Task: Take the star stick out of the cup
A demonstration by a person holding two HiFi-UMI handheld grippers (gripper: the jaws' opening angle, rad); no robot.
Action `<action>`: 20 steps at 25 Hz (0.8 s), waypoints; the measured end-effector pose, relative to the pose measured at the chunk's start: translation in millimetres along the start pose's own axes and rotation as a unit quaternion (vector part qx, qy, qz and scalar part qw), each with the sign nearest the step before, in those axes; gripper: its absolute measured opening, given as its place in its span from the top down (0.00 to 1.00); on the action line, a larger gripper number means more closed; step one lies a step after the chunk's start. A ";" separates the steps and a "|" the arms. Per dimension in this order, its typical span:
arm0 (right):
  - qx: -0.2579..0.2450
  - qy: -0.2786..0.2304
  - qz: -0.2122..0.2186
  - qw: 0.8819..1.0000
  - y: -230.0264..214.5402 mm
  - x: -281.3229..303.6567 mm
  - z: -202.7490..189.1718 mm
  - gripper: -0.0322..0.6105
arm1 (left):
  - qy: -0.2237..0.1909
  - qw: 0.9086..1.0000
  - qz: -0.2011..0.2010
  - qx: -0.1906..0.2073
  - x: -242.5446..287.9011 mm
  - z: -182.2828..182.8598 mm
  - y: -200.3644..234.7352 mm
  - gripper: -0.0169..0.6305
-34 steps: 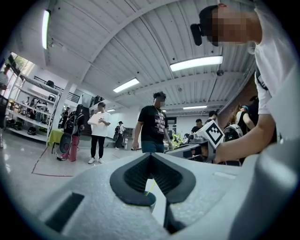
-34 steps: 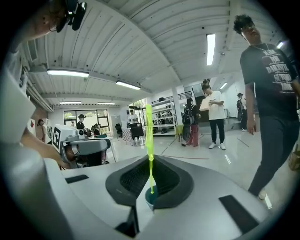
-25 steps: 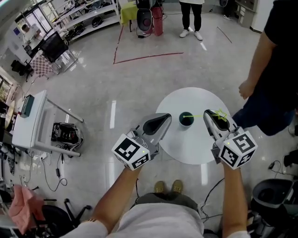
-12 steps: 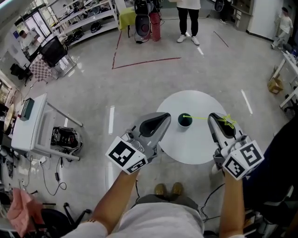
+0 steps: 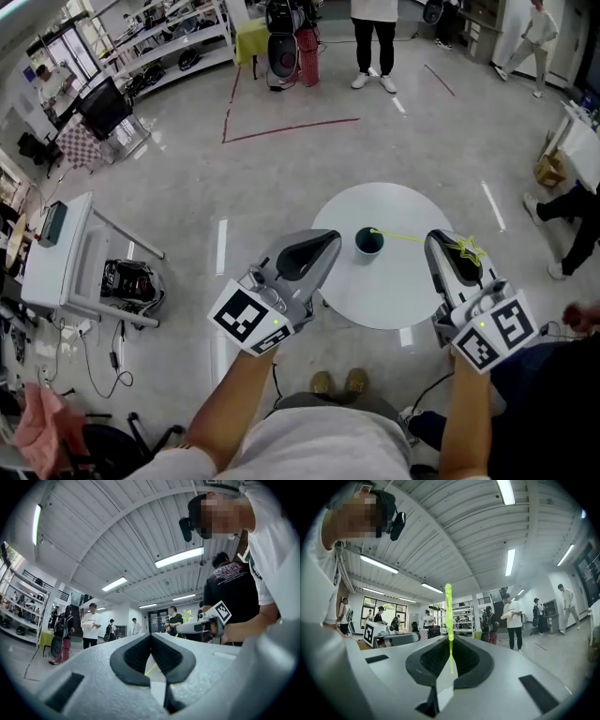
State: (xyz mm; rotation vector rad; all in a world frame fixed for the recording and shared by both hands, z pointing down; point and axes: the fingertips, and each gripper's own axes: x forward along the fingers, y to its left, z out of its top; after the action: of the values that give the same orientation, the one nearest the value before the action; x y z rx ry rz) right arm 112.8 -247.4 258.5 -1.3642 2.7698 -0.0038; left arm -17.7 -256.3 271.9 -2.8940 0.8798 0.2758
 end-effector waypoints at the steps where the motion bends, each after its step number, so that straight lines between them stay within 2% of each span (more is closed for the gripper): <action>1: -0.002 -0.001 -0.001 1.000 0.5 -1.2 -0.1 0.92 | -0.001 1.000 -0.001 0.000 -0.1 0.1 -1.2 0.95; 20: -0.018 0.000 0.005 1.000 14.0 2.3 5.2 0.92 | -0.002 1.000 0.003 0.001 -7.7 6.0 0.7 0.95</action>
State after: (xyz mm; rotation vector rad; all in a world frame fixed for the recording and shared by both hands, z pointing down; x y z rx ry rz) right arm 100.6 -240.5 252.8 -1.3584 2.7895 0.0483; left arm -25.2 -251.9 267.5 -2.8883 0.8879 0.2803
